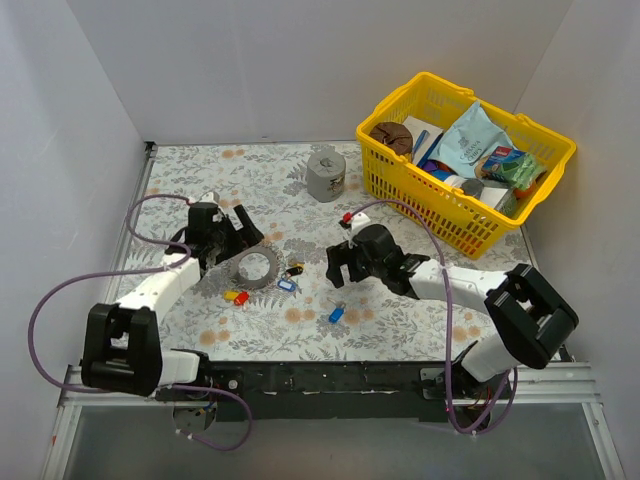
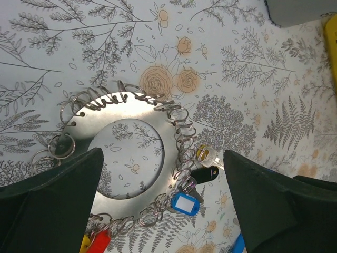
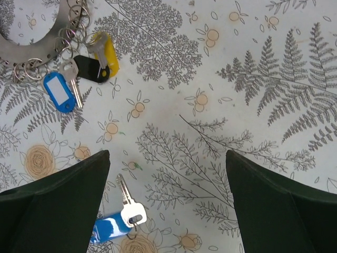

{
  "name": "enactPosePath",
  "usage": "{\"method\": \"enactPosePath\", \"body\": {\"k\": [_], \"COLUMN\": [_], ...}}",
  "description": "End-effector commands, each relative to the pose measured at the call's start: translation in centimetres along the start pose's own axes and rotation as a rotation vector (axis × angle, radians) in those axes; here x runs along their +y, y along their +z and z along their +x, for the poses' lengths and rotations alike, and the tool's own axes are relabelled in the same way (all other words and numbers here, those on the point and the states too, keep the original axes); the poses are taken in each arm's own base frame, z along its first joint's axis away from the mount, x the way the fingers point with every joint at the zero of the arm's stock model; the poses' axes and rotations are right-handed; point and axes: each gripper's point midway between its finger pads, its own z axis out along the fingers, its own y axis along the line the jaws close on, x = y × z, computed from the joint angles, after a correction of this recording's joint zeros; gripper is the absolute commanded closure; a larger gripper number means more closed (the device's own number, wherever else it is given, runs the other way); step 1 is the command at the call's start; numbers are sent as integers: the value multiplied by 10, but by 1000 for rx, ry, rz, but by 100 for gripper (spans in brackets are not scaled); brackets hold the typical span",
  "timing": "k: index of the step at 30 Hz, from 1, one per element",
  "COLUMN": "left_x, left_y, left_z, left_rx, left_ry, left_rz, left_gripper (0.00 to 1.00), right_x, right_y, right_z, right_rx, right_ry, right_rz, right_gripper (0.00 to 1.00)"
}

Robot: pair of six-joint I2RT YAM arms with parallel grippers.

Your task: Put the keys on the keyring

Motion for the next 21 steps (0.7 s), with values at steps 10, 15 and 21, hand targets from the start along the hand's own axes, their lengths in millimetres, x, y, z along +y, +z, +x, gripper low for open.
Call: {"method": "enactPosePath", "body": {"k": [10, 15, 21], "left_x": [-8, -9, -23], "left_y": [39, 49, 60], "left_z": [54, 74, 92], "left_rx": [194, 240, 284], "left_ry": [110, 122, 148], "left_rz": [-174, -170, -142], "left_gripper": [2, 2, 5], "right_x": [-20, -26, -27], "right_y": [-39, -41, -43], "right_z": [6, 7, 6], "right_rx": [-97, -96, -98], "right_ry": [27, 22, 21], "right_rz": [85, 114, 120], "right_gripper": [2, 2, 2]}}
